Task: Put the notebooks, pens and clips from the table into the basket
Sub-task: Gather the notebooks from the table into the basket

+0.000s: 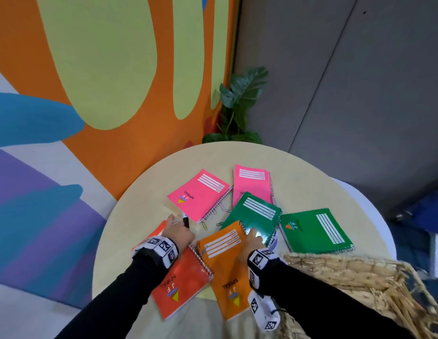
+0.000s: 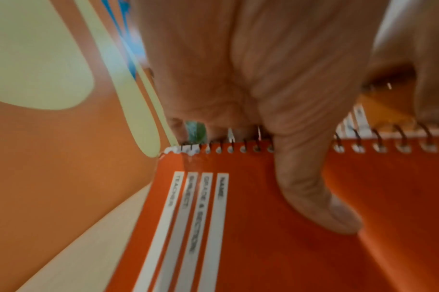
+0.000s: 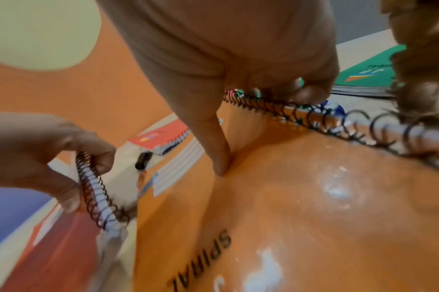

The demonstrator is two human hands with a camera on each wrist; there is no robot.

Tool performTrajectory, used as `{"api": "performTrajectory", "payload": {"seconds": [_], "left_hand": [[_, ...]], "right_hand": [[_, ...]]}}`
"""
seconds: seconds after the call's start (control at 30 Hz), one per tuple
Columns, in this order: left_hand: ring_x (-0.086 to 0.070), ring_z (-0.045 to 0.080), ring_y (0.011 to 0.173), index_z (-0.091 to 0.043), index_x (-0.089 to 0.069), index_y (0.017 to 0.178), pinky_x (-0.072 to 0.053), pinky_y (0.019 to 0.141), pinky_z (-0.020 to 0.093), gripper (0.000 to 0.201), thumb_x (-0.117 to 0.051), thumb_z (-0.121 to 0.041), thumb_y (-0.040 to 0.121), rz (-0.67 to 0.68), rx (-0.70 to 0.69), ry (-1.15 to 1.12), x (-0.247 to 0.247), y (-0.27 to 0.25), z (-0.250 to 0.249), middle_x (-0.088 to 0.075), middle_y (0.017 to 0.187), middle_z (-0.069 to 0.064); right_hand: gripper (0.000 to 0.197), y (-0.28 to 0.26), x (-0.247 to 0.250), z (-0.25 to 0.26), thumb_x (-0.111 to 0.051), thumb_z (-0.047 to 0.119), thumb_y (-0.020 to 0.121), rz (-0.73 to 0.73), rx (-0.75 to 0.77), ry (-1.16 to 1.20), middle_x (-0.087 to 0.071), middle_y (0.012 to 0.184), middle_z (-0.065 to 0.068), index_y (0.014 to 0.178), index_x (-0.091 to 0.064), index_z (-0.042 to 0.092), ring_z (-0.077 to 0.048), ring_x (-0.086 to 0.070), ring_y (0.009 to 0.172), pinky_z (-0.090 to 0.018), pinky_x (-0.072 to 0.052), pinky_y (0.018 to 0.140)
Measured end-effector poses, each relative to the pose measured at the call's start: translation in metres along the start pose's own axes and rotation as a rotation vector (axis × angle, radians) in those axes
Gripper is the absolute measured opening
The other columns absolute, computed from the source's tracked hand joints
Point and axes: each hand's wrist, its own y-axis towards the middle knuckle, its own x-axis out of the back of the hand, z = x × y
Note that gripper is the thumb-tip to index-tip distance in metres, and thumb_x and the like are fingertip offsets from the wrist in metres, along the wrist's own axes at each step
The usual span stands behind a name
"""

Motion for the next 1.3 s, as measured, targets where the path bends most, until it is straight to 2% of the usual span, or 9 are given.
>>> {"api": "performTrajectory", "payload": {"seconds": [0.07, 0.17, 0.27, 0.4, 0.67, 0.8, 0.93, 1.07, 1.3], "left_hand": [[-0.049, 0.024, 0.123, -0.024, -0.064, 0.107, -0.015, 0.111, 0.055, 0.033, -0.059, -0.007, 0.079, -0.046, 0.062, -0.118, 0.009, -0.011, 0.009, -0.06, 0.115, 0.0], [-0.05, 0.016, 0.122, -0.031, -0.062, 0.109, -0.018, 0.112, 0.051, 0.031, -0.059, -0.014, 0.083, -0.179, 0.089, -0.231, 0.019, -0.036, 0.026, -0.057, 0.119, -0.004], [-0.058, 0.017, 0.111, -0.032, -0.062, 0.106, -0.032, 0.105, 0.04, 0.028, -0.054, -0.014, 0.085, -0.368, 0.088, -0.363, 0.027, -0.068, 0.036, -0.057, 0.101, -0.005], [-0.064, 0.031, 0.089, -0.022, -0.066, 0.104, -0.047, 0.067, 0.035, 0.021, -0.06, -0.014, 0.086, -0.61, 0.123, -0.639, 0.022, -0.094, 0.041, -0.06, 0.09, 0.003], [-0.065, 0.043, 0.085, -0.014, -0.049, 0.114, -0.047, 0.069, 0.043, 0.02, -0.05, -0.022, 0.095, -0.83, 0.389, -1.256, -0.015, -0.105, -0.02, -0.069, 0.1, 0.025], [-0.062, 0.033, 0.088, -0.038, -0.047, 0.11, -0.051, 0.075, 0.036, 0.022, -0.05, -0.03, 0.09, -0.83, 0.363, -1.571, -0.015, -0.115, -0.058, -0.064, 0.104, 0.014], [-0.062, 0.017, 0.079, -0.048, -0.051, 0.094, -0.049, 0.07, 0.031, 0.037, -0.045, -0.011, 0.097, -0.807, 0.264, -1.797, 0.006, -0.12, -0.085, -0.062, 0.102, 0.007], [-0.06, 0.022, 0.074, -0.042, -0.052, 0.094, -0.049, 0.07, 0.035, 0.033, -0.043, -0.01, 0.097, -0.79, 0.23, -1.945, 0.021, -0.118, -0.106, -0.064, 0.094, 0.005], [-0.063, 0.03, 0.075, -0.029, -0.048, 0.108, -0.053, 0.073, 0.047, 0.019, -0.043, -0.014, 0.098, -0.733, 0.195, -2.04, 0.036, -0.118, -0.13, -0.065, 0.101, 0.015]], "right_hand": [[0.011, -0.011, 0.018, 0.007, -0.049, 0.015, 0.091, 0.032, 0.066, 0.047, -0.062, 0.101, -0.009, 0.097, -0.055, 0.009, -0.029, -0.059, 0.1, -0.036, -0.049, 0.088], [0.026, -0.023, 0.05, 0.014, -0.05, 0.02, 0.089, -0.027, 0.194, 0.134, -0.054, 0.073, -0.003, 0.063, -0.045, 0.017, -0.025, -0.054, 0.078, -0.03, -0.046, 0.069], [0.023, -0.053, 0.085, 0.017, -0.05, 0.024, 0.09, -0.158, 0.397, 0.192, -0.054, 0.071, -0.001, 0.068, -0.047, 0.018, -0.024, -0.052, 0.075, -0.028, -0.038, 0.062], [0.01, -0.098, 0.134, 0.003, -0.044, 0.016, 0.089, -0.397, 0.529, 0.185, -0.066, 0.1, -0.017, 0.096, -0.049, 0.01, -0.037, -0.059, 0.089, -0.038, -0.043, 0.069], [0.034, -0.151, 0.196, -0.12, -0.052, -0.013, 0.078, -0.79, 0.866, -0.03, -0.071, 0.089, -0.005, 0.095, -0.067, 0.012, -0.018, -0.056, 0.082, -0.022, -0.037, 0.076], [0.043, -0.159, 0.192, -0.181, -0.03, 0.005, 0.063, -0.557, 0.877, -0.704, -0.063, 0.075, 0.007, 0.079, -0.062, 0.029, -0.022, -0.058, 0.074, -0.037, -0.033, 0.078], [0.018, -0.146, 0.137, -0.215, -0.06, 0.016, 0.075, -0.216, 0.778, -1.211, -0.071, 0.07, 0.011, 0.07, -0.07, 0.029, -0.017, -0.065, 0.073, -0.038, -0.052, 0.077], [0.022, -0.128, 0.087, -0.23, -0.051, 0.02, 0.096, 0.317, 0.679, -1.461, -0.068, 0.116, -0.004, 0.111, -0.067, 0.015, -0.026, -0.053, 0.115, -0.045, -0.031, 0.107], [0.037, -0.105, 0.051, -0.257, -0.063, 0.016, 0.085, 0.383, 0.836, -1.404, -0.06, 0.127, -0.009, 0.122, -0.059, 0.015, -0.027, -0.046, 0.126, -0.05, -0.02, 0.116]]}}
